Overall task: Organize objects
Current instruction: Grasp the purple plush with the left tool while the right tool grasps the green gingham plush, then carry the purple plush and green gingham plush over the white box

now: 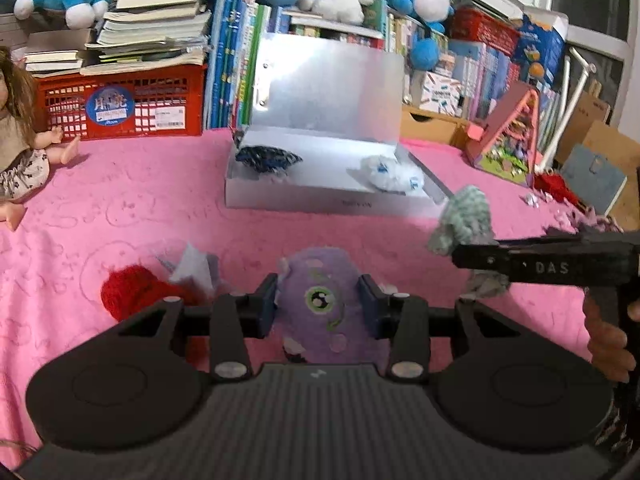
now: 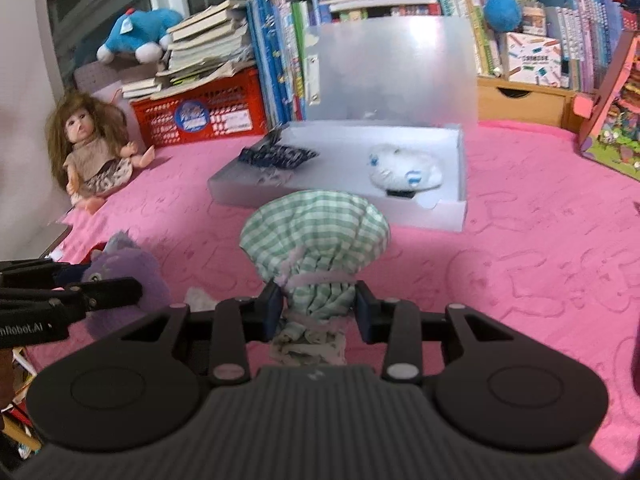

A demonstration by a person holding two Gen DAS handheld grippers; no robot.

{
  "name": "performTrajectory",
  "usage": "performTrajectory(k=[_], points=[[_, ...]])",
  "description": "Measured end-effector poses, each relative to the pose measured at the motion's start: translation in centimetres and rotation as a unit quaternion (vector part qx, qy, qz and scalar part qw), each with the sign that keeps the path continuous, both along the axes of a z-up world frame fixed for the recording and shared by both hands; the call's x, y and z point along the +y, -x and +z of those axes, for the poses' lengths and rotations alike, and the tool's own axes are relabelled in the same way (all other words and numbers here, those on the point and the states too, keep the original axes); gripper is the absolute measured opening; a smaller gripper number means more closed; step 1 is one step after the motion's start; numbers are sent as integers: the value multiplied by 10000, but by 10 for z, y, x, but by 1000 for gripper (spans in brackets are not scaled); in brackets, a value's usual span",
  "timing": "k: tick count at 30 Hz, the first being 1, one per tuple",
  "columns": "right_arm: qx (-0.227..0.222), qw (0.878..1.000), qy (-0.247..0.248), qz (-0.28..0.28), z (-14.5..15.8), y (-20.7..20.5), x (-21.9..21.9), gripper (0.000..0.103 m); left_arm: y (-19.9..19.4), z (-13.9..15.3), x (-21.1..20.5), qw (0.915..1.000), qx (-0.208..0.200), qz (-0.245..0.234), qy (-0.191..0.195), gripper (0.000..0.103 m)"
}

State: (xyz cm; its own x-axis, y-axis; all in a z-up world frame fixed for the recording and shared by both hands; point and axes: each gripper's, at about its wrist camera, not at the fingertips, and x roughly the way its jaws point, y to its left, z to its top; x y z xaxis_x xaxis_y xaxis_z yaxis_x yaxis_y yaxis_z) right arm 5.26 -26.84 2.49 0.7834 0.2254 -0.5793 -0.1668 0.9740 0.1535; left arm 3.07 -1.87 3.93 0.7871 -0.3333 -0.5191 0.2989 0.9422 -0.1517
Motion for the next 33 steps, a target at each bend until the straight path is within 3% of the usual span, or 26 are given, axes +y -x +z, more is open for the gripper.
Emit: performTrajectory(k=[12,23,33], points=[[-87,9983,36,-580,27,-33,-23,42,-61,40,3,9995,-274,165,25,48],[-143,9965,-26,-829,57,-86,-45,42,-134,75,-8,9985,-279,331,334,48],[-32,9960,79,-887,70,-148,-57,42,-211,73,-26,9985,-17,525,179,48]])
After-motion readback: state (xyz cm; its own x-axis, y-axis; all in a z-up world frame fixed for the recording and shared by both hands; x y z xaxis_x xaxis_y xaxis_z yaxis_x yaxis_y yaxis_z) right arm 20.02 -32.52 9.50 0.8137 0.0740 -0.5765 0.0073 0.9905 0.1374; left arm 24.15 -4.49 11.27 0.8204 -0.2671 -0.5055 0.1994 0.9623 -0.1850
